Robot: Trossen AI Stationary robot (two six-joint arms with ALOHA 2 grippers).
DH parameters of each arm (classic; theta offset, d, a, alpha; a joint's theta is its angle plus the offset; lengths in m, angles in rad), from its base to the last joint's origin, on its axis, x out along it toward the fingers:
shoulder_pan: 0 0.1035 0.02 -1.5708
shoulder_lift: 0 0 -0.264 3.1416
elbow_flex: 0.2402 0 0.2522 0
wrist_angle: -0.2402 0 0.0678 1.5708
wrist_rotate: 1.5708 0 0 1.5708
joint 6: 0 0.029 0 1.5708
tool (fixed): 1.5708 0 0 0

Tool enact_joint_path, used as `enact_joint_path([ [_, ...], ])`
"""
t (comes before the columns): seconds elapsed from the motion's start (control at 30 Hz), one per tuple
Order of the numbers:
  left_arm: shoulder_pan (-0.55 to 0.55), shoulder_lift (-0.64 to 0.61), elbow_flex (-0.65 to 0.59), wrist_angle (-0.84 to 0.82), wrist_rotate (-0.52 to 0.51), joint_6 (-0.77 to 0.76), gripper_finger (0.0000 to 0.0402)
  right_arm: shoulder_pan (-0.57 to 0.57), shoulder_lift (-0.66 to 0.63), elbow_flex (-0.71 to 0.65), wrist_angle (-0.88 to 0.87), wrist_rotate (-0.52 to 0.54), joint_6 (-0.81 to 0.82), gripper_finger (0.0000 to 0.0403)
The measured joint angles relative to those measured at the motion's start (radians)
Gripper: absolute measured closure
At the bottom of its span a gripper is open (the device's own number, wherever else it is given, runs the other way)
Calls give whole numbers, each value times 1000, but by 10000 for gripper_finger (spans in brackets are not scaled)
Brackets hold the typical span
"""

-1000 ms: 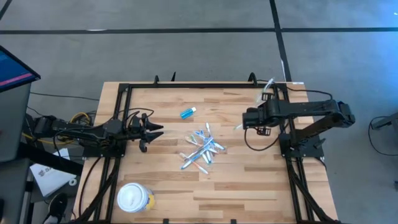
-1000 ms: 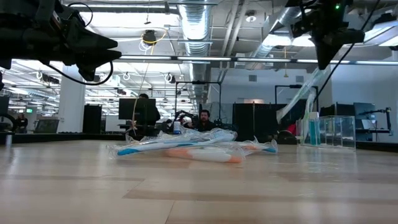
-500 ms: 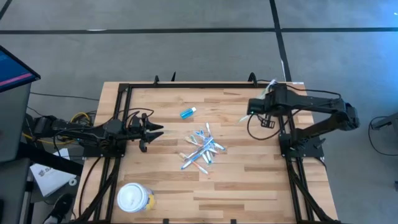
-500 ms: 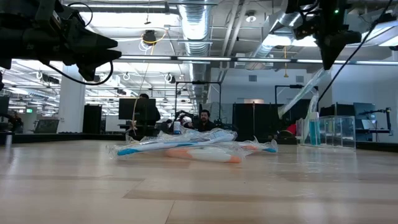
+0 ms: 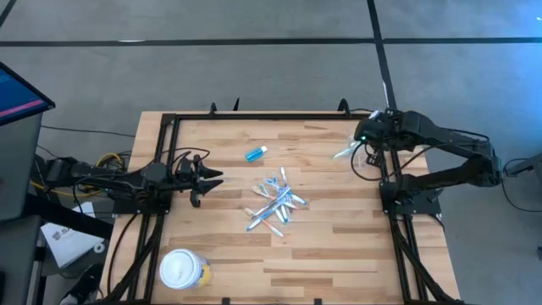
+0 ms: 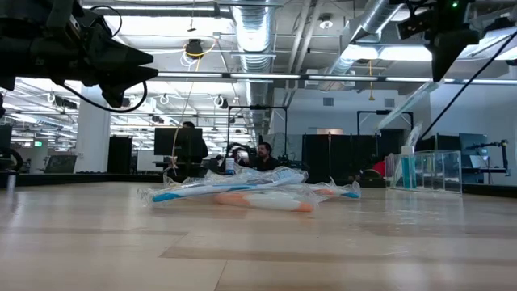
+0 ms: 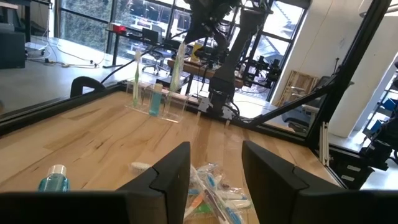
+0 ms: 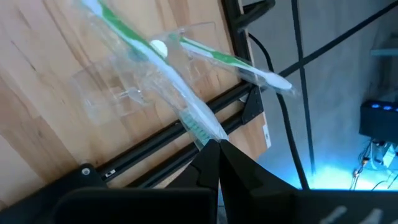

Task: Pick & Place toothbrushing station
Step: Put the green toothbrush into the transparent organizer

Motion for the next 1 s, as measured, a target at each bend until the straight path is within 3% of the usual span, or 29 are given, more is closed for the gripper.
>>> enact_joint_path([
  [0.47, 0, 0, 0, 0, 0, 0, 262, -119, -85, -2, 2, -55, -69, 403],
  [1.0, 0, 0, 0, 0, 0, 0, 262, -240, -188, -168, 0, -28, -184, 403],
])
